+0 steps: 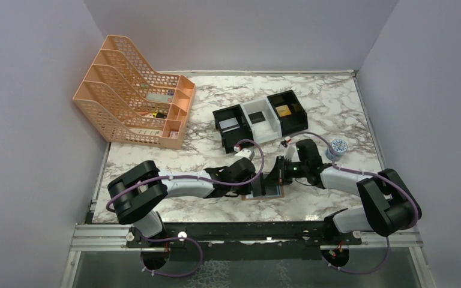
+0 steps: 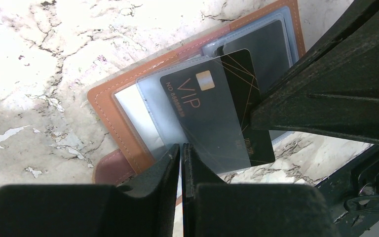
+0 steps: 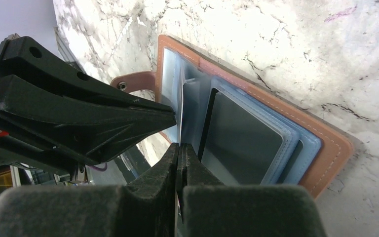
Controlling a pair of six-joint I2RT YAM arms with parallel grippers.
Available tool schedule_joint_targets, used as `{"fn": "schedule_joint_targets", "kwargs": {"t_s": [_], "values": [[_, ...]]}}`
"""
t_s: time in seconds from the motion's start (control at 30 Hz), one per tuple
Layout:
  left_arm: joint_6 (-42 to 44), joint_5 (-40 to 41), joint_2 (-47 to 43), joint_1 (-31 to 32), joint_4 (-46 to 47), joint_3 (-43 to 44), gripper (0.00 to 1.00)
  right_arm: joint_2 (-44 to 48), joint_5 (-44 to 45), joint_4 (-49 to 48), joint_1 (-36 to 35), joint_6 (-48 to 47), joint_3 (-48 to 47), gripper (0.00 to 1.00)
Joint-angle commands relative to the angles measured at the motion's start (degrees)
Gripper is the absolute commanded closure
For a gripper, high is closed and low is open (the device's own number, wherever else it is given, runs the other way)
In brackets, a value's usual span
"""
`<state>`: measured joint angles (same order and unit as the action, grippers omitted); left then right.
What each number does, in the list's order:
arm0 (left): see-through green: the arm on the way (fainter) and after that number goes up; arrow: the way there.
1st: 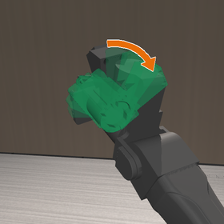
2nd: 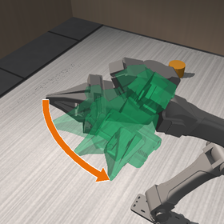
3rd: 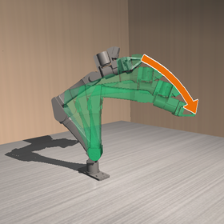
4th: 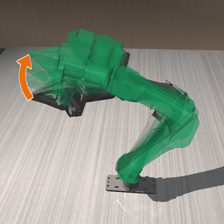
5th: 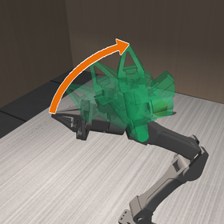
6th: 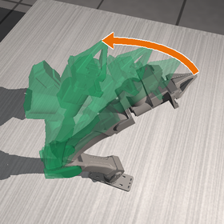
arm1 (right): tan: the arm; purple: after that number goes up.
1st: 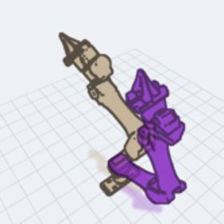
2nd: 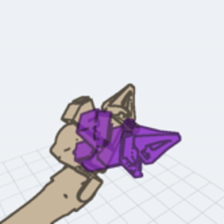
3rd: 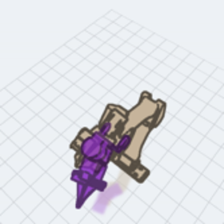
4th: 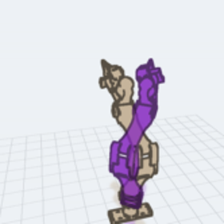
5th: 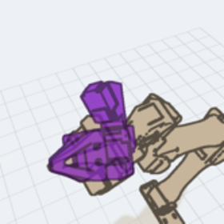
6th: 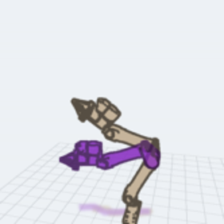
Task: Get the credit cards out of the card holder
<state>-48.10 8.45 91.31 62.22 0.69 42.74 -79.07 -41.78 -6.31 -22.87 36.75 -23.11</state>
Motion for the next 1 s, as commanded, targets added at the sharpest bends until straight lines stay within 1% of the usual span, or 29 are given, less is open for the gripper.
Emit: {"fn": "schedule_joint_targets", "kwargs": {"t_s": [0.0, 0.1, 0.23, 0.3, 0.4, 0.43, 0.6, 0.67, 0.83, 0.9, 0.97], "values": [[1.1, 2.6, 1.9, -0.1, -5.6, 0.0, 0.89, 1.3, -2.8, 1.8, 0.7, -2.8, -1.5, 0.99], [1.1, 3.1, 1.8, -0.1, -6.3, 0.2, 0.90, 1.0, -2.9, 2.5, 0.8, -3.3, -1.8, 0.99], [1.9, 3.2, 0.2, -0.1, -6.3, 0.4, 0.89, 1.7, -0.1, 3.0, 1.1, -1.9, -1.8, 0.99], [2.7, 3.3, -0.7, -0.1, -6.4, 0.8, 0.89, 2.1, -0.1, 1.6, 1.1, 0.0, -1.7, 0.99], [3.2, 3.8, -2.0, -0.1, -6.2, 1.7, 0.87, 2.1, -2.6, -1.7, 1.1, 2.6, -1.0, 0.99], [3.6, 3.8, -2.7, 0.0, -5.6, 2.0, 0.85, 1.8, -3.3, -2.6, 1.1, 2.9, -0.7, 0.99], [8.6, 2.2, -6.5, 0.9, 1.3, 0.8, 0.66, -4.7, -4.5, -6.8, 1.1, 3.1, 0.5, 0.99], [8.6, 1.5, -6.5, 0.8, 3.1, 0.3, 0.62, -7.3, -5.5, -10.3, 1.1, 4.1, 0.8, 0.99], [6.9, -2.0, -2.8, 0.8, 6.2, -0.4, 0.61, -10.4, -5.5, -13.9, 1.1, 6.6, 0.9, 0.99], [6.0, -3.0, -0.7, 0.9, 6.3, -0.2, 0.64, -10.7, -5.5, -13.7, 1.1, 6.3, 0.7, 0.99], [4.7, -2.1, 0.9, 0.9, 6.3, -0.4, 0.67, -11.1, -5.3, -12.6, 1.1, 5.4, 0.4, 0.99]]}}
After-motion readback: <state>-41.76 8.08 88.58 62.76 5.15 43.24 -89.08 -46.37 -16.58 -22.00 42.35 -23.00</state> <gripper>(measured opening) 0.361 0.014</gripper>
